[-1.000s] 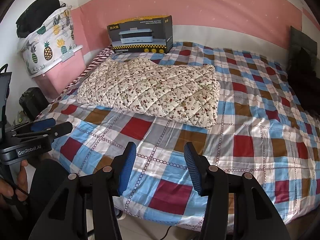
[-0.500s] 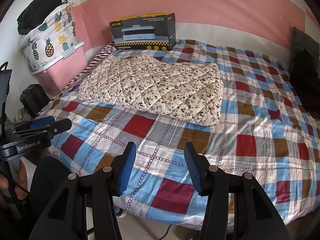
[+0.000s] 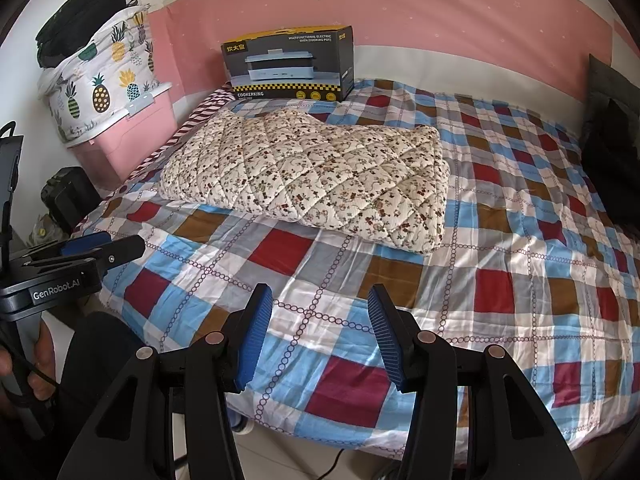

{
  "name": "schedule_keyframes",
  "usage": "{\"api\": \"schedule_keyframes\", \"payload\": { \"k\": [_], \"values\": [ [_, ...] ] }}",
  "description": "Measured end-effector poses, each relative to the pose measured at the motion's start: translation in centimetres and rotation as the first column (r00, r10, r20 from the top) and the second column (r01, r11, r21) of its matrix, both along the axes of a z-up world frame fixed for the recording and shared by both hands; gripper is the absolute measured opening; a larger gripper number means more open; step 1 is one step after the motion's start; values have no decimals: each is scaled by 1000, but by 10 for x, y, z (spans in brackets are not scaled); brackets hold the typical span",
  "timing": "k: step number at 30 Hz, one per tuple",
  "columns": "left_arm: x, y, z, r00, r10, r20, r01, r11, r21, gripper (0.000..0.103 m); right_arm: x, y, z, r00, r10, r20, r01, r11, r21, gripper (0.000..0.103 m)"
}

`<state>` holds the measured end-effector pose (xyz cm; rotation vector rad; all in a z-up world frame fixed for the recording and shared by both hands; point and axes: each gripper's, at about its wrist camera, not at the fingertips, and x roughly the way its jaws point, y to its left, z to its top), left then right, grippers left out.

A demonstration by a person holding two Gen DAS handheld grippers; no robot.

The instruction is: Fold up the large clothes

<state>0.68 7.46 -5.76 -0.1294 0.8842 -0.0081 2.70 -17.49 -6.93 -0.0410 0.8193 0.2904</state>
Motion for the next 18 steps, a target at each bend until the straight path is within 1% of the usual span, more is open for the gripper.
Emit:
{"api": "schedule_keyframes", "payload": {
  "k": [6, 18],
  "values": [
    [-1, -2, 1, 1000, 4, 5, -4, 1000, 16, 69, 0, 1, 0, 1000, -2, -1, 2, 1000, -1, 51],
    [-2, -1, 0, 1000, 9, -1, -9, 1000, -7, 69, -1, 2, -1, 1000, 2, -2, -2, 1000, 1, 51]
  ]
}}
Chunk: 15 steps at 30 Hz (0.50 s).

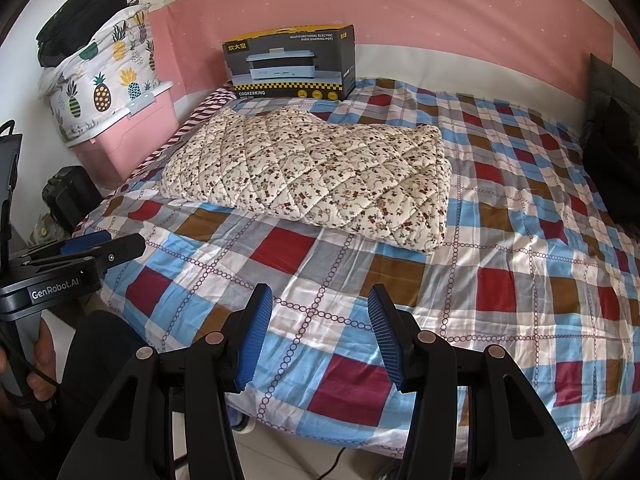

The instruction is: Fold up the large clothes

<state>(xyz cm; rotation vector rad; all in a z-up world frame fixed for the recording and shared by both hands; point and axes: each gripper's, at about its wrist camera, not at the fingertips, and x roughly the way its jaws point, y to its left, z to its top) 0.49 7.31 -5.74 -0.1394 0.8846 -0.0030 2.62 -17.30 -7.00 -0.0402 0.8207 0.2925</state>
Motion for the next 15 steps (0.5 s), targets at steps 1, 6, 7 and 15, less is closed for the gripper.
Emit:
{"api": "schedule_keyframes", "payload": {
  "k": [1, 6, 7, 15],
  "values": [
    [0, 0, 0, 1000, -1, 1, 1, 1000, 0, 69, 0, 0, 0, 1000, 0, 0, 0, 1000, -1, 51],
    [0, 0, 0, 1000, -2, -2, 2, 1000, 3, 69, 0, 1, 0, 1000, -1, -1, 1, 1000, -1, 51],
    [0, 0, 0, 1000, -3, -2, 3, 1000, 4, 69, 0, 1, 0, 1000, -2, -1, 2, 1000, 0, 51],
    [-1, -3, 1, 1000, -6, 4, 6, 1000, 19, 69, 0, 0, 0, 1000, -1, -1, 1, 1000, 0, 51]
  ]
}}
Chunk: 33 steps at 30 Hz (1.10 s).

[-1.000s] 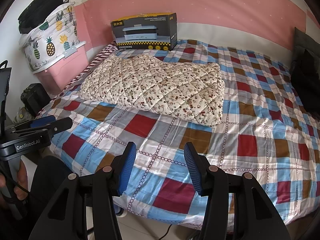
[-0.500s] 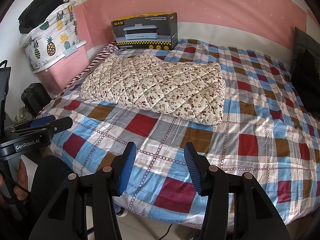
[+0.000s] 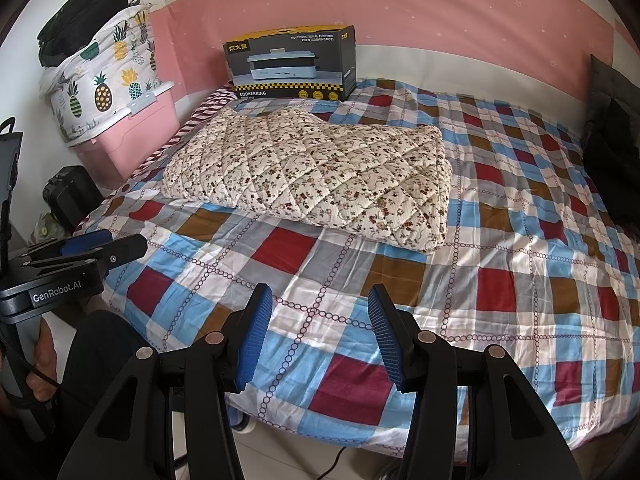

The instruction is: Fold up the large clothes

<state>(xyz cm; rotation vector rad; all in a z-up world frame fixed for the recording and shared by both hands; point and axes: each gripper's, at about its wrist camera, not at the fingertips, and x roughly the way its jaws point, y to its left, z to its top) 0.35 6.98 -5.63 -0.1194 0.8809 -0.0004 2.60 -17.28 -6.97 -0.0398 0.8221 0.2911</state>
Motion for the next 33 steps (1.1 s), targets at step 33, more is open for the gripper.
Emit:
{"api": "schedule_keyframes", "payload": {
  "k": [33],
  "values": [
    [0, -6, 0, 1000, -16, -23, 16, 1000, -5, 69, -1, 0, 0, 1000, 2, 0, -2, 1000, -1, 51]
  ]
}}
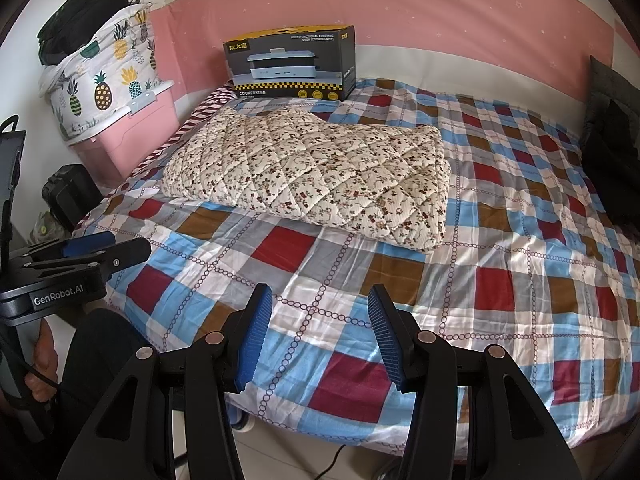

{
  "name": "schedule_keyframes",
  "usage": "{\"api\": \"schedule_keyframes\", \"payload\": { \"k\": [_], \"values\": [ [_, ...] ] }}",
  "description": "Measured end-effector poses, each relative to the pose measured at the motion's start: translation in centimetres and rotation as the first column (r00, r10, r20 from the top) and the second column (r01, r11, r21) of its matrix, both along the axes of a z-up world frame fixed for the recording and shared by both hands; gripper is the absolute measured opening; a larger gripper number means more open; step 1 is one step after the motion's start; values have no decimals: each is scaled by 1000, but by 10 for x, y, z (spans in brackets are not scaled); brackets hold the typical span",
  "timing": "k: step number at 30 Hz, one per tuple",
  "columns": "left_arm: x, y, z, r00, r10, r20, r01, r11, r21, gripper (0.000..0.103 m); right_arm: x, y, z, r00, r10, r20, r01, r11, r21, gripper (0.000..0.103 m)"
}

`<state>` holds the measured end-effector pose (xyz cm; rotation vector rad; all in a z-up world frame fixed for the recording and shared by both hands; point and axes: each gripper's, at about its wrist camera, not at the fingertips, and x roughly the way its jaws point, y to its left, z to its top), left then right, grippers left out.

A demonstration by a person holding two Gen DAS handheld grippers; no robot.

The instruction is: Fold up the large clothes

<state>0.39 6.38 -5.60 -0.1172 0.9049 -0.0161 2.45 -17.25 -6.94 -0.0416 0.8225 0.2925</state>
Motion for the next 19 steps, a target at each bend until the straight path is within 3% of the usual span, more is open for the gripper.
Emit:
{"api": "schedule_keyframes", "payload": {
  "k": [19],
  "values": [
    [0, 3, -2, 1000, 2, 0, -2, 1000, 9, 69, -2, 1, 1, 1000, 3, 3, -3, 1000, 0, 51]
  ]
}}
